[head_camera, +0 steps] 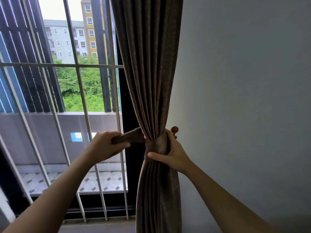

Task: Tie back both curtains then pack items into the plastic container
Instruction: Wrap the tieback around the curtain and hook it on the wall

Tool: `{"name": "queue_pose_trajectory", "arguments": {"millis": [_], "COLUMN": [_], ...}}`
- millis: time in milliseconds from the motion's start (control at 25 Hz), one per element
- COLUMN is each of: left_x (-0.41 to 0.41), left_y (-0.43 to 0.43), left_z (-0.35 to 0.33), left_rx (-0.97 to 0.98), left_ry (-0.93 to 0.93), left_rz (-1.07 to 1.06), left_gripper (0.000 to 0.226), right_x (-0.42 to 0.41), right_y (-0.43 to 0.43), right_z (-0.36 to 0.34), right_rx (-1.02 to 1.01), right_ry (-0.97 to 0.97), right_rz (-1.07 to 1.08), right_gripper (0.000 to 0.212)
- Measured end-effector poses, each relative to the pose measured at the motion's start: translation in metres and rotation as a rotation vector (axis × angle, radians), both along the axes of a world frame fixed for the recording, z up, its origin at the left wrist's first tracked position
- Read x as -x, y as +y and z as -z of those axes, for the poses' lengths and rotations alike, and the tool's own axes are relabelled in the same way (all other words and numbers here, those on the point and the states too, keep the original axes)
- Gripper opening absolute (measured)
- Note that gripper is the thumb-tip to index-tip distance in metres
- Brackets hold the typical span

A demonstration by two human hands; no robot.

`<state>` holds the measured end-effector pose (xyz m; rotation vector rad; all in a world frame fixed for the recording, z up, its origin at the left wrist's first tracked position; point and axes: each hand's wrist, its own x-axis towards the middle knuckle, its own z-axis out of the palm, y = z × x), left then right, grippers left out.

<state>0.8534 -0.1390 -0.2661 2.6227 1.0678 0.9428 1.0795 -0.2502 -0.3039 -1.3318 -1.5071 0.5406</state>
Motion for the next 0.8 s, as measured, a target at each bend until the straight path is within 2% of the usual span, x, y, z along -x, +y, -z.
{"name": "queue_pose_trajectory", "arguments": {"millis": [40, 80, 240, 360, 440, 560, 640, 680, 800], "left_x": [0.003, 0.003, -0.010, -0.028, -0.030, -0.018, -0.009, -0.004, 0.009], "left_y": [-0.001, 0.002, 0.017, 0.017, 0.014, 0.012, 0.009, 0.005, -0.002], "left_z": [-0.001, -0.001, 0.000, 0.010, 0.016, 0.016, 0.020, 0.023, 0.029], "left_rx": [0.064, 0.049, -0.210, -0.214, -0.209, -0.216, -0.237, -0.247, -0.295], "left_ry": [0.012, 0.040, 0.117, 0.103, 0.061, -0.020, -0.032, -0.022, 0.012], "left_rz": [0.021, -0.003, -0.330, -0.278, -0.239, -0.252, -0.200, -0.165, -0.174], "left_gripper": [0.015, 0.016, 0.028, 0.032, 0.037, 0.040, 0.040, 0.041, 0.041], "right_x": [0.000, -0.001, 0.002, 0.003, 0.002, 0.003, 0.006, 0.006, -0.006], "right_y": [0.001, 0.002, 0.016, 0.030, 0.038, 0.038, 0.035, 0.034, 0.022], "right_z": [0.000, -0.001, -0.015, -0.018, -0.017, -0.016, -0.014, -0.014, -0.020], "right_rx": [-0.009, -0.018, 0.020, 0.022, 0.046, 0.067, 0.036, 0.046, 0.136], "right_ry": [-0.015, -0.039, -0.162, -0.228, -0.300, -0.410, -0.510, -0.487, -0.183], "right_rz": [0.019, 0.045, 0.217, 0.396, 0.491, 0.522, 0.505, 0.445, 0.103], "right_gripper": [0.090, 0.087, 0.071, 0.064, 0.067, 0.076, 0.081, 0.084, 0.092]}}
